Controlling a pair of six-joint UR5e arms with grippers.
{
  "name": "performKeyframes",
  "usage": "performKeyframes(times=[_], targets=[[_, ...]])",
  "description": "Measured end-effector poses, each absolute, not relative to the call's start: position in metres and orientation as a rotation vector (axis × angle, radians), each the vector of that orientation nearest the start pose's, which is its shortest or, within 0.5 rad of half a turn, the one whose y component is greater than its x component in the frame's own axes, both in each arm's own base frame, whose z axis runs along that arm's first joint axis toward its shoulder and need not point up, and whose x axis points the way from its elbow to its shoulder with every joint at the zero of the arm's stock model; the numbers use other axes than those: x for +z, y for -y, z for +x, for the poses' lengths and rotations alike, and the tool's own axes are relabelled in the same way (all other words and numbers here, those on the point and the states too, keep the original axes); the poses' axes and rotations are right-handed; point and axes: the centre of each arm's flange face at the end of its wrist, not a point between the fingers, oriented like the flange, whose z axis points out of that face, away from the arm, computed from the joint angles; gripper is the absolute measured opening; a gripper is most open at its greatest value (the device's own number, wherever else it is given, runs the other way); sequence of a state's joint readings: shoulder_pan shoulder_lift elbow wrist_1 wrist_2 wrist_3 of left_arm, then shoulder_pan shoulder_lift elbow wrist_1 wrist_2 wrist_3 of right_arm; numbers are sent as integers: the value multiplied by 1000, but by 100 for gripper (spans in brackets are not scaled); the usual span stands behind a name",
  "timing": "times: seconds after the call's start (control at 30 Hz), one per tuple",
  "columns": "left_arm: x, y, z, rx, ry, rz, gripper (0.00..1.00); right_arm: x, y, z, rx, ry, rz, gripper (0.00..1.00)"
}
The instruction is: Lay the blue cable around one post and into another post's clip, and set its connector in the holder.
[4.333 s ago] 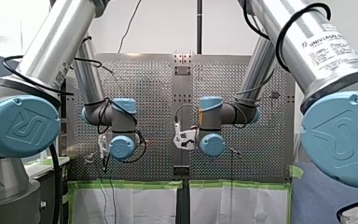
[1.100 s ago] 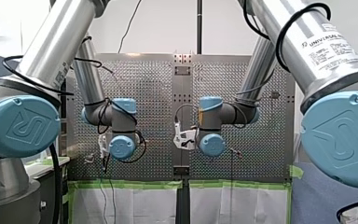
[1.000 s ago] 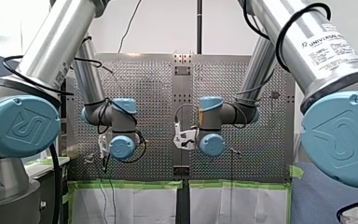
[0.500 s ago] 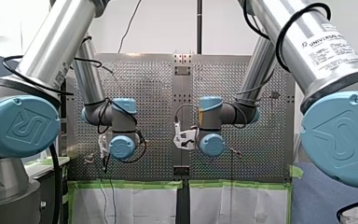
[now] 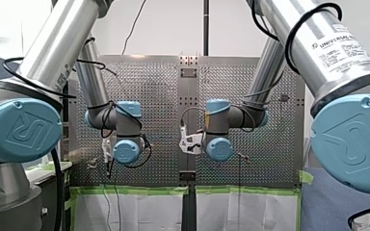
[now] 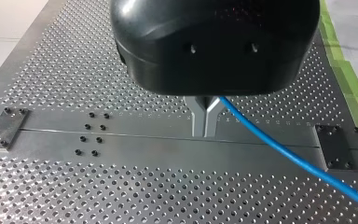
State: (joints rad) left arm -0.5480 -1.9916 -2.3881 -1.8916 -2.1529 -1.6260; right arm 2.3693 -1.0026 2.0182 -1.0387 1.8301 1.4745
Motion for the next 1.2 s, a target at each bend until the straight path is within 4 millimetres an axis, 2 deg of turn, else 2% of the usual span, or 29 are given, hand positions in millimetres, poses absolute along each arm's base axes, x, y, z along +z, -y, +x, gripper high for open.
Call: performKeyframes(times=[0.33,0.5,0.6,0.77,1.2], targets=[[77,269,283,-28,-1567,-63,0,87,292,457,1539,816,1601,0],[67,271,268,-46,-1579,-35,0,59,268,455,1491,870,1680,0],[66,272,266,-54,-1572,-34,0,43,255,453,1459,904,1720,0],[66,273,266,-58,-1567,-35,0,25,247,446,1400,969,1751,0],[68,274,267,-61,-1564,-31,0,22,246,440,1422,1112,1707,0]])
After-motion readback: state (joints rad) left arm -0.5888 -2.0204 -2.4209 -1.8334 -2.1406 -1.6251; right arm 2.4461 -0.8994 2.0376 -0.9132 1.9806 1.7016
